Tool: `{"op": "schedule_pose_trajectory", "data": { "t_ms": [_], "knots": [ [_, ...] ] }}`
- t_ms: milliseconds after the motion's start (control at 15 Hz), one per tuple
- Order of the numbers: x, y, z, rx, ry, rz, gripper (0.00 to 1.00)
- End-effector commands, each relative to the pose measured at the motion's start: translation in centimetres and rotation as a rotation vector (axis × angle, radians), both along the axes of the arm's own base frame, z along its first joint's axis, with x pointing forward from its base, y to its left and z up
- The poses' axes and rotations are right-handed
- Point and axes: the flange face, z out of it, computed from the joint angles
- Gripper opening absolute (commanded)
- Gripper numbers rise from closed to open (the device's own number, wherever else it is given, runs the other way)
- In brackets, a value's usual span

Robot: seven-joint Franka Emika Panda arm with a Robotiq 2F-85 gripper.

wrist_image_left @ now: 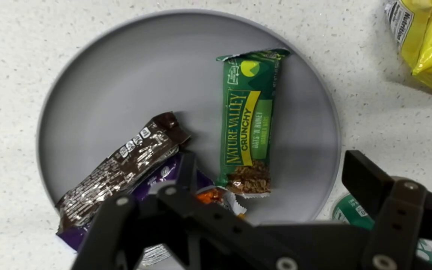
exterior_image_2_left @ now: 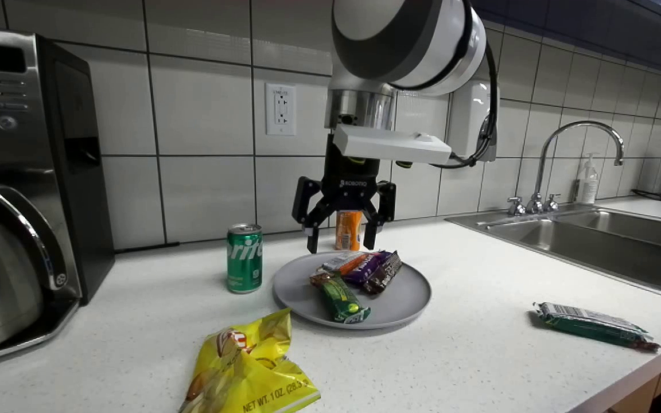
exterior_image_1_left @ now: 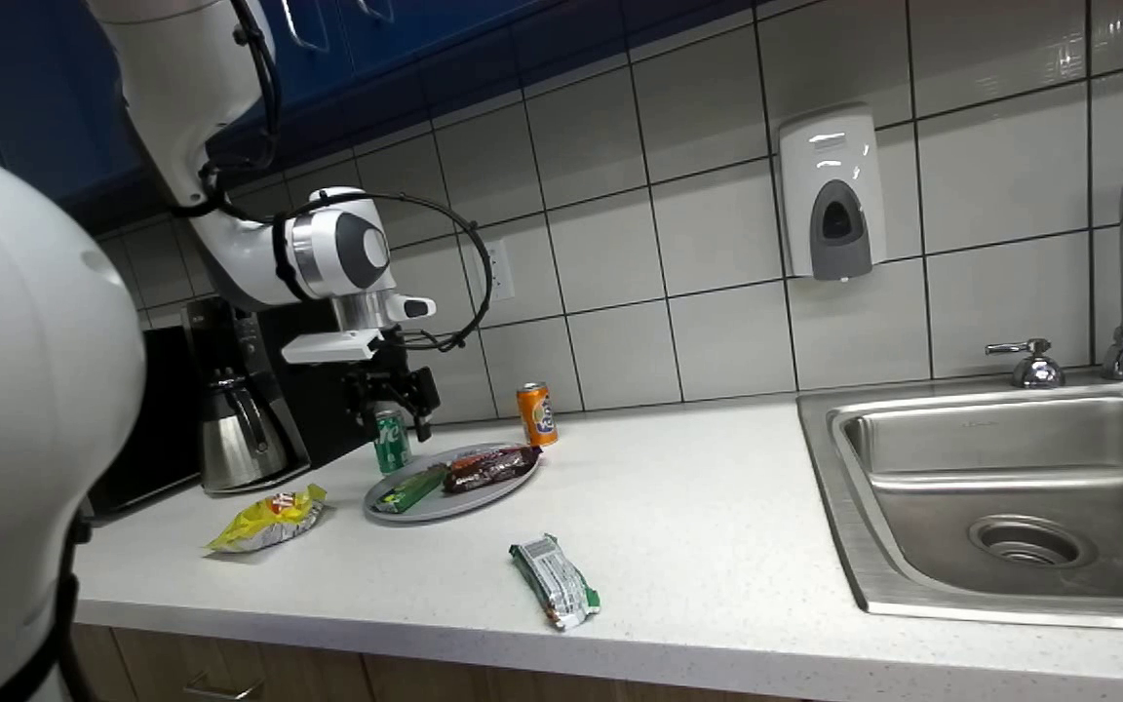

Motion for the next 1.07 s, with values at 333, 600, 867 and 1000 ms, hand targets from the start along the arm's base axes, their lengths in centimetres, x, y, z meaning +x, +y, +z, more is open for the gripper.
{"op": "schedule_pose_trajectory", "data": {
  "t_ms": [333,600,867,1000],
  "knots": [
    [-1.8,-1.4,1.4,-0.039,0.008,0.096,1.00],
    [-2.9,-2.1,2.0,-0.056,0.011,0.111,1.00],
    [-4.1,-3.0,2.8,-0.075,0.008,0.108,1.00],
    [-4.9,-3.5,3.1,-0.080,0.006,0.098,1.00]
  ]
}}
